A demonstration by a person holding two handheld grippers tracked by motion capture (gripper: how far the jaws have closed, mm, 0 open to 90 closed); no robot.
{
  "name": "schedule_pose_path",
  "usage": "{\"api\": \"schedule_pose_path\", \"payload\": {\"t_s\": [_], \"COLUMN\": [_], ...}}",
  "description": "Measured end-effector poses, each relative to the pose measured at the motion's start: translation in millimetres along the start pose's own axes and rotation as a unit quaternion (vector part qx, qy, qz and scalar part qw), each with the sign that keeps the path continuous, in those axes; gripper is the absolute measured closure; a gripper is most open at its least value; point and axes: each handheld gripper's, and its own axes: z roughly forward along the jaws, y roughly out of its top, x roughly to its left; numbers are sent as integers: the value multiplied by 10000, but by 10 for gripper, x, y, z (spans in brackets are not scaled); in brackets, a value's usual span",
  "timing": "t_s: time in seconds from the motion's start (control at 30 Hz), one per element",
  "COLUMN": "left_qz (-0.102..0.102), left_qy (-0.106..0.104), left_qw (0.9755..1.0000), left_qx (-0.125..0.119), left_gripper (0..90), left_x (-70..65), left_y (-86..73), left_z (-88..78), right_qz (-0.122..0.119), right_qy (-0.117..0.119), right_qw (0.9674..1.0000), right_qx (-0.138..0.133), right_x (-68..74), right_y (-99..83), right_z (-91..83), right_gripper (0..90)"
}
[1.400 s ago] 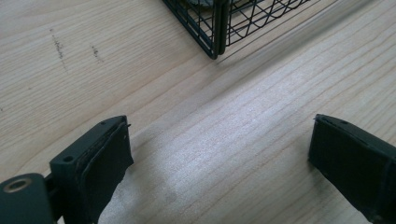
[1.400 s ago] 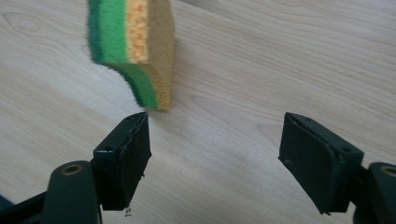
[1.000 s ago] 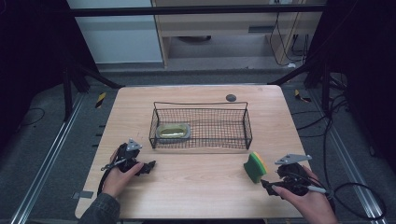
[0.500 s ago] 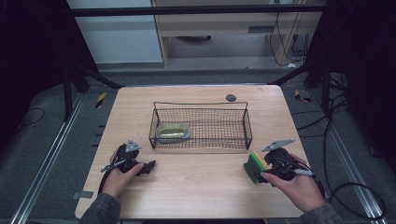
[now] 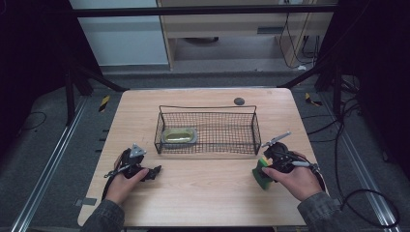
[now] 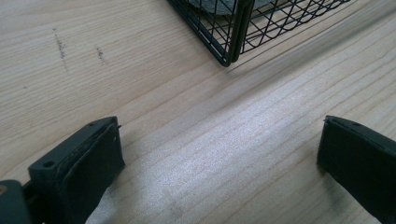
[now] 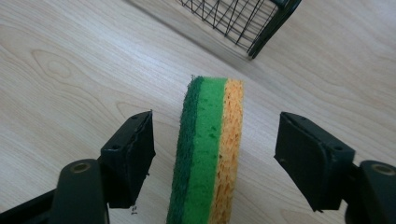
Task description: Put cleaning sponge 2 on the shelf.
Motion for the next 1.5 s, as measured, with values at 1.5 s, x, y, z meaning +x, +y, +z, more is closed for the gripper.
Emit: {"api": "schedule_pose_path", "payload": {"t_s": [1.5], "left_qz": [14], "left_qy": [-13], "left_qw": [10000], "left_qx": [-19], "left_gripper": [0], "left_x": [8], "left_y": [0], "left_z": [5], "right_qz": [-188], "right_qy": [-595], "right_qw": [9954], "right_qx": [-730], "right_x": [-618], "right_y": [397], "right_z": [-471], "right_gripper": [644]}}
